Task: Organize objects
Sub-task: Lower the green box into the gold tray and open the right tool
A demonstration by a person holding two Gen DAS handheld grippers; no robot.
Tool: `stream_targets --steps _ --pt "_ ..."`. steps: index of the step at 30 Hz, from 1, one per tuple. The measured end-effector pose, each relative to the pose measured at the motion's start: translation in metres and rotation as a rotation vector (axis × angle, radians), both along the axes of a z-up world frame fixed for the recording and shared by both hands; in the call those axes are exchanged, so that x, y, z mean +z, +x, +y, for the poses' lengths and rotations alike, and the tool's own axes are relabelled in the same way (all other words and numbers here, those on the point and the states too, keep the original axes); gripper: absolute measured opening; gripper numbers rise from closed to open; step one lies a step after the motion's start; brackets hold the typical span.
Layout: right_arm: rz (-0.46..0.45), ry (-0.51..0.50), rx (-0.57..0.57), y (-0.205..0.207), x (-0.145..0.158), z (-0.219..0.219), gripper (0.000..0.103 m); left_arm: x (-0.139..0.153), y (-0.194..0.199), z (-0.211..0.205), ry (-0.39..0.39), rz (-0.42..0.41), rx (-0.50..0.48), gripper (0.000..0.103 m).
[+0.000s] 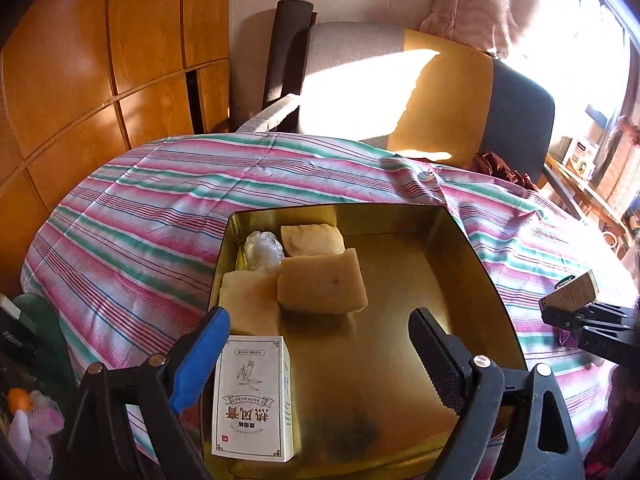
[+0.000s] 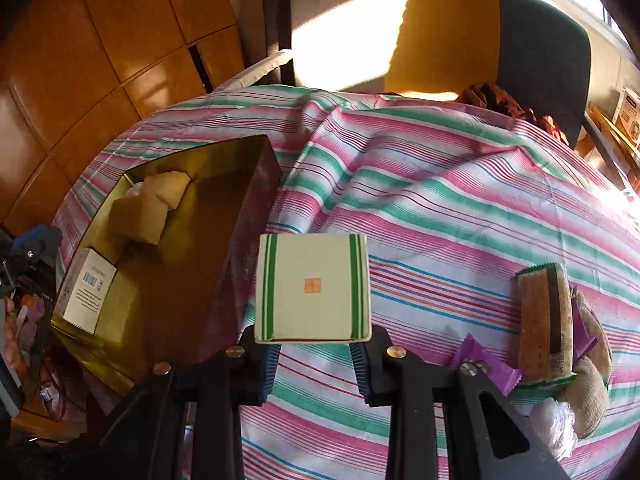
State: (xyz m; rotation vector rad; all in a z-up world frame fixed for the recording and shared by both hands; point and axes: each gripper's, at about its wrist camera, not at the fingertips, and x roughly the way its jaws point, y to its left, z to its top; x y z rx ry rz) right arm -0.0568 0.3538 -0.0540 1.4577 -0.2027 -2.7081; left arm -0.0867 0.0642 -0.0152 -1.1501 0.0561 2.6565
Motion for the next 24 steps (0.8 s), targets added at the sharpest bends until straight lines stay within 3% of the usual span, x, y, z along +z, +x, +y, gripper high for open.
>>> stream_targets --steps 9,22,24 --pt "-0.009 0.037 0.146 -0.045 0.024 -0.079 0.031 -0.004 0.006 -0.026 0.048 -0.014 0.016 0.092" --pt "-0.253 0.124 0.202 -0.143 -0.040 -0.147 0.031 -0.015 0.018 -0.073 0.127 -0.047 0.075 0.092" --pt "-0.283 0.076 0.198 -0.157 -0.047 -0.149 0.040 -0.017 0.018 -0.077 0.137 -0.059 0.082 0.092"
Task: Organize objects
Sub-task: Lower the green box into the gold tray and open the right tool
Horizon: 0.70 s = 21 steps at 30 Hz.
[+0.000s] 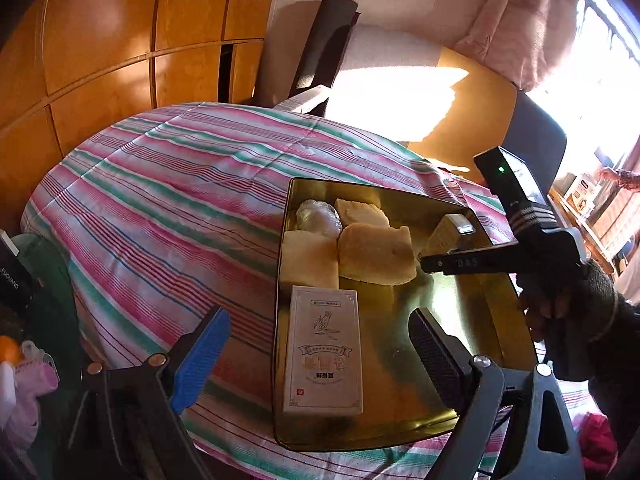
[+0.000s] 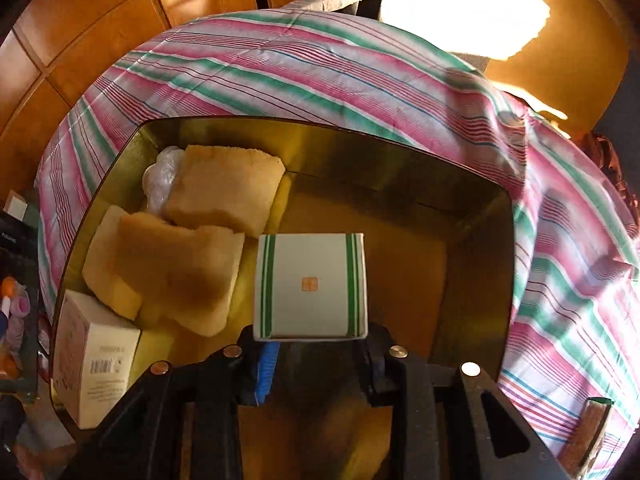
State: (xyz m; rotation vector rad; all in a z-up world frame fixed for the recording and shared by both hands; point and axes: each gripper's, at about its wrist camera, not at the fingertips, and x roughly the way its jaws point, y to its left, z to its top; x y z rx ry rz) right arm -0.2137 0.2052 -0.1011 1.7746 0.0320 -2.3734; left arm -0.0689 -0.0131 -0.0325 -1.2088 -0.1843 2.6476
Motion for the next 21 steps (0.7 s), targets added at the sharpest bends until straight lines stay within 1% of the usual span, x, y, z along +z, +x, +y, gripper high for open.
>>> stream_targets --steps 1,2,4,7,10,12,15,18,19,20,21 --pt "-0.005 -0.019 -0.009 -0.005 -0.001 0.000 0.044 -0.001 0.000 -0.002 0.003 -0.003 0.002 0.092" --pt "0.007 -0.028 -0.023 -0.007 0.000 0.001 0.046 -0.002 0.000 -0.003 0.004 -0.005 0.003 0.092" --pt "0.034 -0.065 -0.046 -0.007 0.004 0.004 0.047 -0.003 0.001 -0.005 0.008 -0.007 0.005 0.092" --pt "0.072 -0.089 -0.079 0.004 0.011 0.011 0.048 -0.005 0.000 -0.005 0.009 -0.010 0.006 0.092" --pt "0.120 -0.112 -0.115 0.017 0.022 0.019 0.055 -0.007 0.000 -0.002 0.010 -0.014 -0.003 0.092" --pt "0.146 -0.137 -0.140 0.025 0.028 0.027 0.055 -0.006 0.001 0.001 0.011 -0.015 -0.012 0.092" --pt "0.174 -0.141 -0.166 0.033 0.038 0.033 0.055 -0.004 0.004 0.006 0.009 -0.007 -0.023 0.092" --pt "0.181 -0.115 -0.156 0.039 0.043 0.032 0.055 -0.002 0.007 0.010 0.002 0.000 -0.035 0.092" --pt "0.162 -0.092 -0.145 0.040 0.042 0.030 0.055 -0.002 0.007 0.012 -0.002 -0.002 -0.039 0.092" --pt "0.146 -0.064 -0.131 0.038 0.040 0.025 0.047 -0.002 0.008 0.012 -0.003 -0.003 -0.041 0.092" --pt "0.131 -0.044 -0.109 0.037 0.038 0.020 0.035 0.000 0.008 0.013 -0.001 -0.002 -0.040 0.092"
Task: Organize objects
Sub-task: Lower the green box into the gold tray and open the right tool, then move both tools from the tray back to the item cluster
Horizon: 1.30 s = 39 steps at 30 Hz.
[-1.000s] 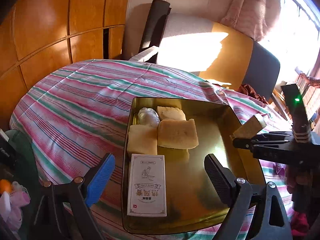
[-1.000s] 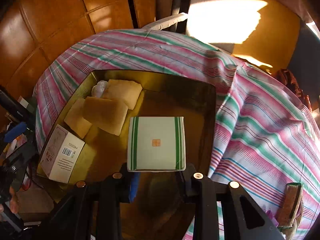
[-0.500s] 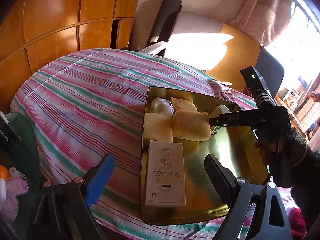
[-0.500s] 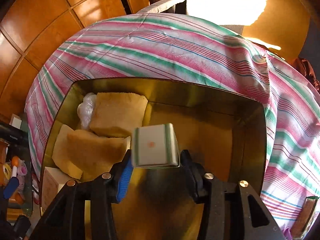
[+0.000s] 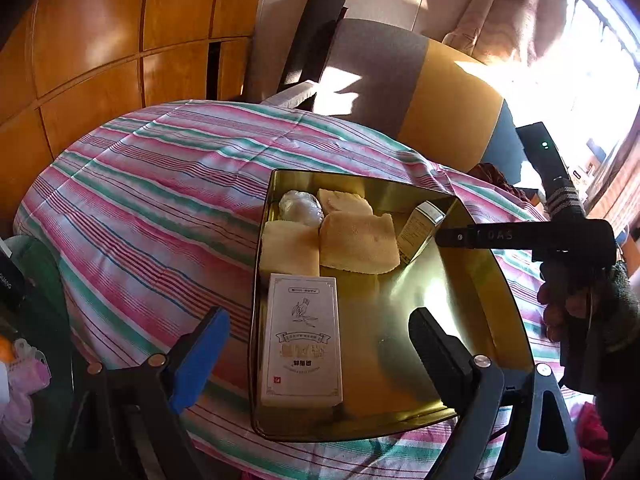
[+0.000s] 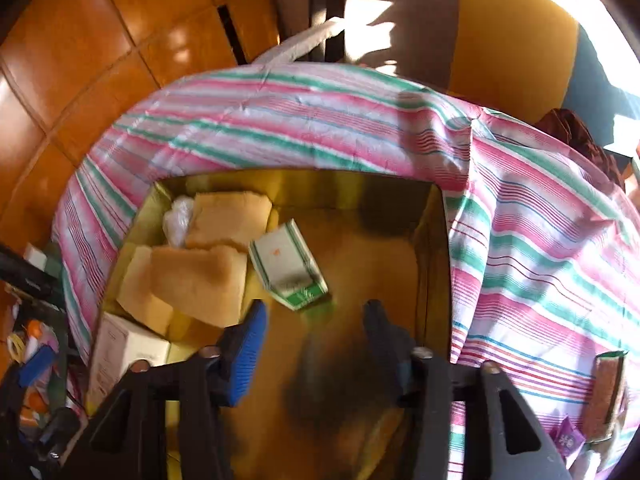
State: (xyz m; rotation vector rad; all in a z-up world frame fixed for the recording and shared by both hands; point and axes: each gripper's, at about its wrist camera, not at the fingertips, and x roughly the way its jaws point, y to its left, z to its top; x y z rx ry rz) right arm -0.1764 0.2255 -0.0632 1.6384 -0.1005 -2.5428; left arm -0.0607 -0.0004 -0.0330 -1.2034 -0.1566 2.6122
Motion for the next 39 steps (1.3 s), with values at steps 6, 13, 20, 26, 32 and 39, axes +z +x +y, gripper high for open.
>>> stream_targets --steps 6,13,20,26,32,39 --pt "-0.025 0.071 0.007 -0.026 -0.018 -0.019 0.029 0.002 0.000 0.000 -0.003 0.001 0.003 0.092" --pt "0.072 -0.041 0.023 -0.029 0.001 -0.021 0.029 0.001 -0.001 0.001 0.002 -0.001 -0.001 0.093" --pt "0.100 -0.013 0.031 0.005 0.019 -0.016 0.031 0.002 0.003 0.006 -0.017 0.009 -0.012 0.093" --pt "0.138 0.016 0.004 0.042 0.025 -0.001 0.035 0.005 0.009 0.011 -0.028 0.023 -0.023 0.093" --pt "0.157 0.048 -0.035 0.074 0.029 0.019 0.039 0.007 0.015 0.018 -0.041 0.033 -0.044 0.093" --pt "0.176 0.112 -0.094 0.113 0.033 0.054 0.046 0.010 0.021 0.029 -0.057 0.046 -0.070 0.093"
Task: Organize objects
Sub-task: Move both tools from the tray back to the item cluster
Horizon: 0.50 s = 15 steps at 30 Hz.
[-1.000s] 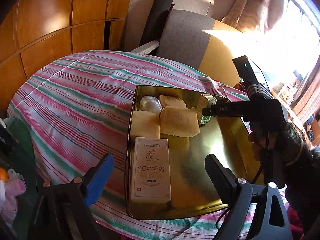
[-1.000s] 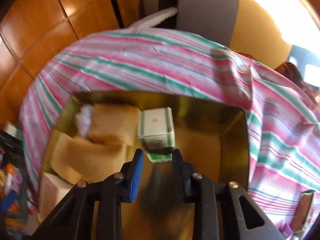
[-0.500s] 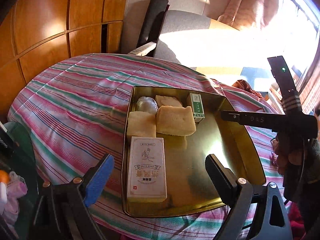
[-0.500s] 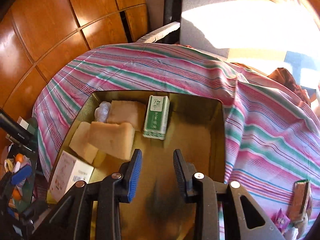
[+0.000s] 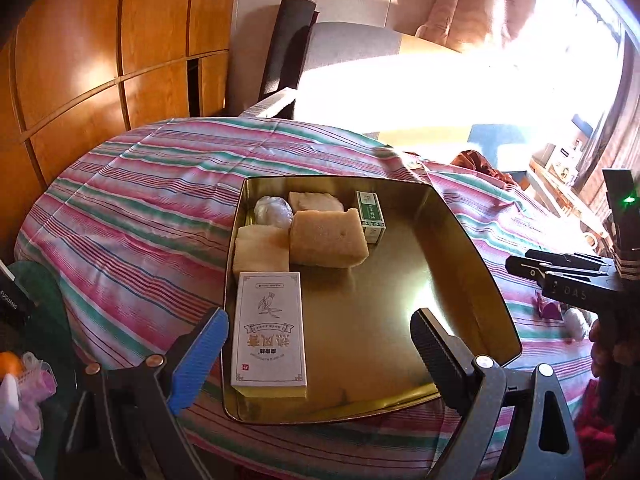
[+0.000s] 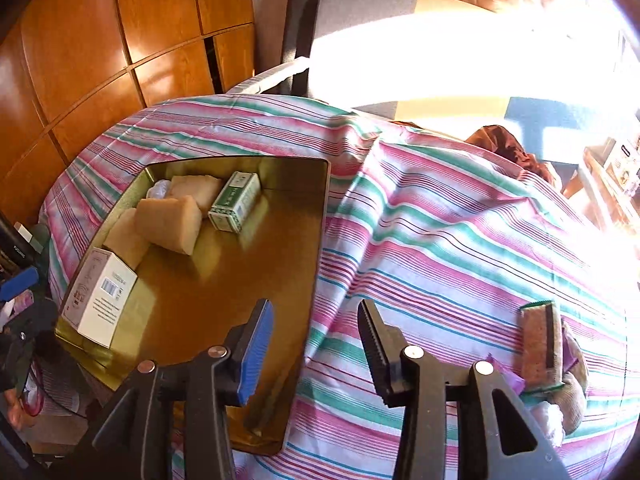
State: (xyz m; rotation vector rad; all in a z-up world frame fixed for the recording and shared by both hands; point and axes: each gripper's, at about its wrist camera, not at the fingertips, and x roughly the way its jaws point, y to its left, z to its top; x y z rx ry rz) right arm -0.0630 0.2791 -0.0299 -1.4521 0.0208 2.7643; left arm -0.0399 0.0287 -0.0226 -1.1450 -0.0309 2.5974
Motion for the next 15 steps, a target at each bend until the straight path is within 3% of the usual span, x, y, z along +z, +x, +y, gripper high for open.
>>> stream_targets --steps 8,13,15 --pt "0.018 -0.004 -0.199 0.043 0.003 0.088 0.054 0.002 0.005 0.018 -0.019 0.008 -0.048 0.093" --pt "0.069 -0.032 -0.415 0.080 0.003 0.160 0.057 0.005 0.008 0.035 -0.029 0.013 -0.086 0.093" --pt "0.100 -0.073 -0.537 0.098 0.002 0.193 0.063 0.008 0.009 0.044 -0.026 0.014 -0.103 0.093"
